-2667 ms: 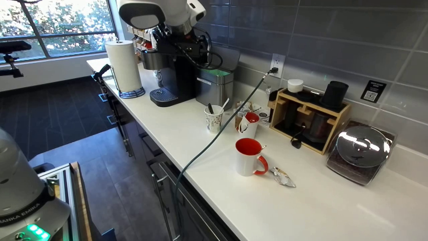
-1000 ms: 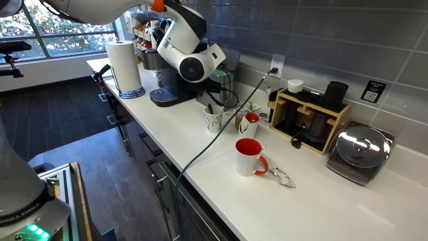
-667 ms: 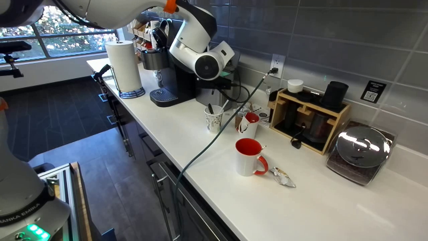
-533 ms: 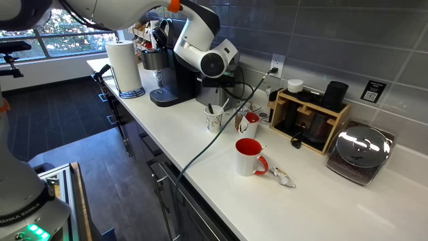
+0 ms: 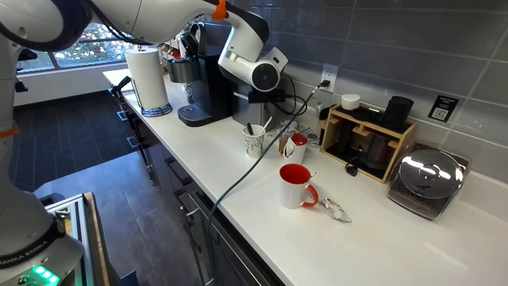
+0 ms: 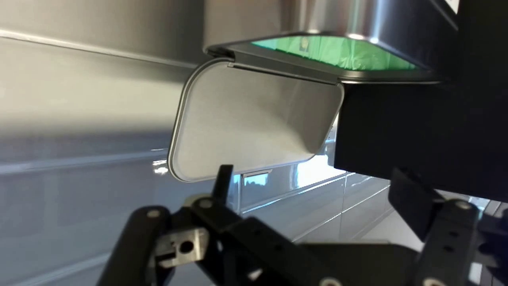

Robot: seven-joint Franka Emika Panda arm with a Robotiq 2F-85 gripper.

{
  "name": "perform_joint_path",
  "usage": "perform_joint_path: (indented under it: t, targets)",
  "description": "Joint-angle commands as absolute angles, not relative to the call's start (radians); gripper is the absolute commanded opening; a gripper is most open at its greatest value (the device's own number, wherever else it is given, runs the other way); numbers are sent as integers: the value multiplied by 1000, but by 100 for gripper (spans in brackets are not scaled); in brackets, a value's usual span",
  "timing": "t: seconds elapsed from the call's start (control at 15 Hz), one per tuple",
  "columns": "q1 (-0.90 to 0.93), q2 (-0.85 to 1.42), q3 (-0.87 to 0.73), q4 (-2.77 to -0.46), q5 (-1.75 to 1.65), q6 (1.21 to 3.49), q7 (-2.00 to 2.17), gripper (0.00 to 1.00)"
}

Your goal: Close the recycling bin

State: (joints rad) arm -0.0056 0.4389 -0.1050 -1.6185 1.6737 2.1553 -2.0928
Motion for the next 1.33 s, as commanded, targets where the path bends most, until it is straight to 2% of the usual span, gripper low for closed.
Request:
perform_joint_path:
  t: [0.0, 1.27]
  targets:
    - [-29, 465, -80, -1582, 1652, 2147, -2083, 100]
    - [-39, 823, -23, -998, 1332, 2248, -1721, 100]
